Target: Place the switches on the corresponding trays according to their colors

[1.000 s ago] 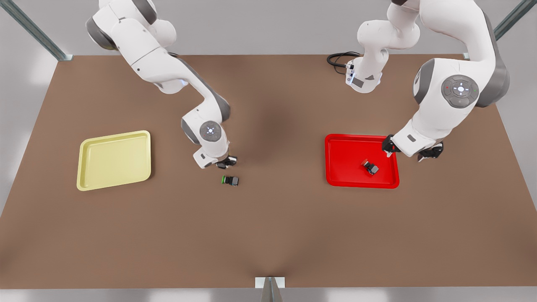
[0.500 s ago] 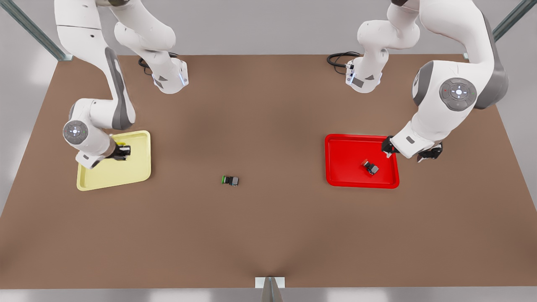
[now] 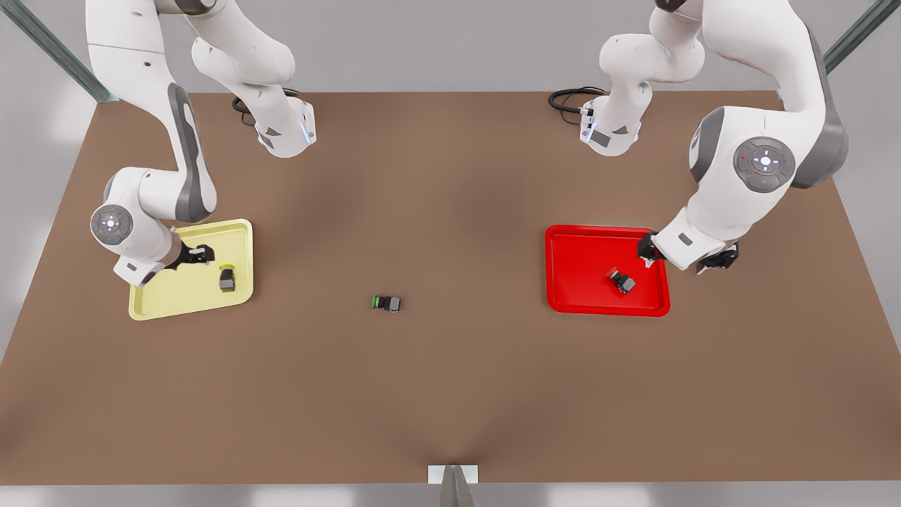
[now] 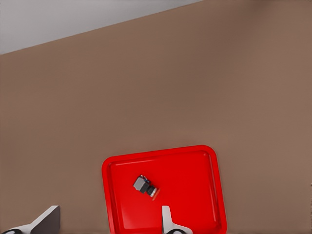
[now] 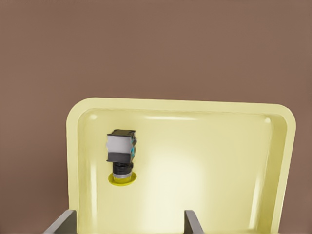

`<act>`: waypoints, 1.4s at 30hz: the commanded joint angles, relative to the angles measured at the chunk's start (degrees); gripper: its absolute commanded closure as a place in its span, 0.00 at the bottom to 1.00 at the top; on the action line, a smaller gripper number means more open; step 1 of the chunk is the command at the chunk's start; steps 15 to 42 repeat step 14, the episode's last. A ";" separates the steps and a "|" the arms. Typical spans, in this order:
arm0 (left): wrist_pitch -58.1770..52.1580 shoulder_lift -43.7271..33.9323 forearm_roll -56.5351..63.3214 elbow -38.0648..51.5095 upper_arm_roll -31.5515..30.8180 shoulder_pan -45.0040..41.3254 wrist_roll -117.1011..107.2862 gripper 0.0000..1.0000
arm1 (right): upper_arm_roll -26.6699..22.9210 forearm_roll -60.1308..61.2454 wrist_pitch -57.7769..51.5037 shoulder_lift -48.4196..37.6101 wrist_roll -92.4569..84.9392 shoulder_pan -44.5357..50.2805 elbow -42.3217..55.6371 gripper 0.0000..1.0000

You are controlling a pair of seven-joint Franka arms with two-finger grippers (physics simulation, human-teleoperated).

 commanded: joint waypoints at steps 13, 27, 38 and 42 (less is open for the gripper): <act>-0.17 -0.27 0.10 0.00 0.00 -0.04 0.00 0.00 | 4.92 7.21 -39.11 -0.17 15.38 1.40 43.02 0.00; -0.18 -0.27 0.10 0.00 0.00 -0.04 0.00 0.00 | 4.84 7.12 -39.11 -0.17 15.38 1.40 42.94 0.00; -0.18 -0.27 0.10 0.00 0.00 -0.04 0.00 0.00 | 4.84 7.12 -39.11 -0.17 15.38 1.40 42.94 0.00; -0.18 -0.27 0.10 0.00 0.00 -0.04 0.00 0.00 | 4.84 7.12 -39.11 -0.17 15.38 1.40 42.94 0.00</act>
